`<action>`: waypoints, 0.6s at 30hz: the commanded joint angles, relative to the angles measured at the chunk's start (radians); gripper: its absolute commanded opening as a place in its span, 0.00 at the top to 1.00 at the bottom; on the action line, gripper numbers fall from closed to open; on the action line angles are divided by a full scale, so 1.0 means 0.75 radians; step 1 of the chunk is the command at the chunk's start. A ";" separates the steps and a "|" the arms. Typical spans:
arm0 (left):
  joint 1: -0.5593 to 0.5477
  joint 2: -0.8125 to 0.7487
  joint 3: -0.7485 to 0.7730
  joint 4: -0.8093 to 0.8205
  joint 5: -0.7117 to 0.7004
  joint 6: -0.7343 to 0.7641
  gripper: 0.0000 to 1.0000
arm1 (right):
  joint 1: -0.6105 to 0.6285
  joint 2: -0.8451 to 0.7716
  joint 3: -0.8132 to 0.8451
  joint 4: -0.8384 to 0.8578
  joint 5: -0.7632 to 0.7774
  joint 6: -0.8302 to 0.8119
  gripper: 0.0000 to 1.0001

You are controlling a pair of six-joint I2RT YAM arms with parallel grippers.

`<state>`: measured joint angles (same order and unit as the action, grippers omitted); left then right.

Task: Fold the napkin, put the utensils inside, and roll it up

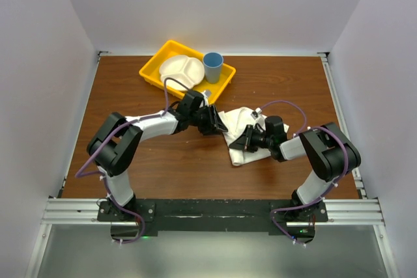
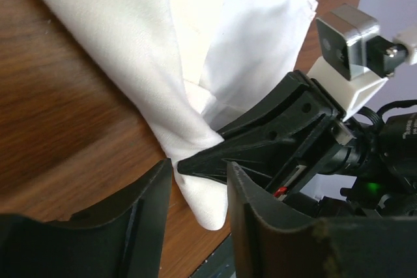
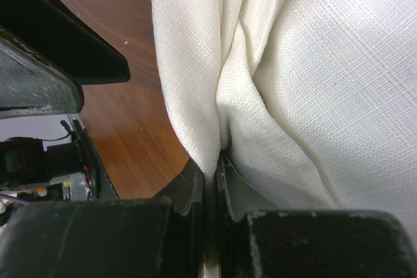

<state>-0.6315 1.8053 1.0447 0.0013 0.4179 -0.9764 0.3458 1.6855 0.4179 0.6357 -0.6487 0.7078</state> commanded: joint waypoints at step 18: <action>-0.007 0.225 0.006 0.526 0.101 0.101 0.96 | 0.005 0.035 -0.032 -0.324 0.167 -0.050 1.00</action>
<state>-0.6315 1.9553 1.0554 0.2863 0.4816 -0.9314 0.3458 1.6806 0.4309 0.5930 -0.6445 0.7147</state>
